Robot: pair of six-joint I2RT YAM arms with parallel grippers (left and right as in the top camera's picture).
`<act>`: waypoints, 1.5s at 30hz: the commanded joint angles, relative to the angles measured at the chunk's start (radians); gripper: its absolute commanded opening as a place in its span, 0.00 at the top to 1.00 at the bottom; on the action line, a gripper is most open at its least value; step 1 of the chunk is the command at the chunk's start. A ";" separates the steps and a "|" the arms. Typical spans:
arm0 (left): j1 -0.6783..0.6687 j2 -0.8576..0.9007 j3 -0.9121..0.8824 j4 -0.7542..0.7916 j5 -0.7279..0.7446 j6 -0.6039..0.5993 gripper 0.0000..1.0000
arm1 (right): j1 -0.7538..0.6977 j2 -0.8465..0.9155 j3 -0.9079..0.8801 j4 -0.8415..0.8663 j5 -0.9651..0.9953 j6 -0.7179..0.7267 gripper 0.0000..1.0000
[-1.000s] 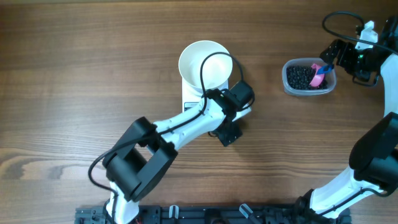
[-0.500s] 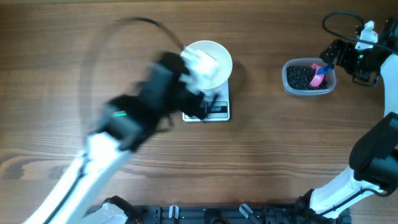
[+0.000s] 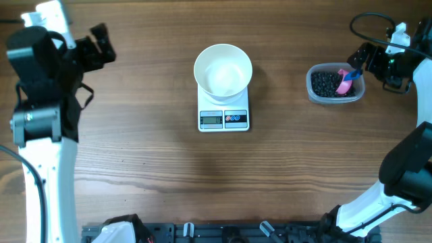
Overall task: Scoop item into bowl and weigh 150g on scale
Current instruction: 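Retract the left gripper to the left side of the table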
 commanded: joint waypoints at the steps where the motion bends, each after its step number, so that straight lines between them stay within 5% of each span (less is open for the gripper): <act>1: 0.077 0.107 -0.001 -0.093 -0.047 -0.193 0.00 | -0.002 -0.026 0.019 0.002 0.004 0.001 0.00; 12: 0.097 0.501 -0.001 -0.353 0.042 -0.251 0.00 | -0.002 -0.026 0.019 0.002 0.003 0.000 0.00; 45: 0.087 0.515 -0.001 -0.341 0.081 -0.254 0.00 | -0.002 -0.026 0.019 0.002 0.003 0.001 0.00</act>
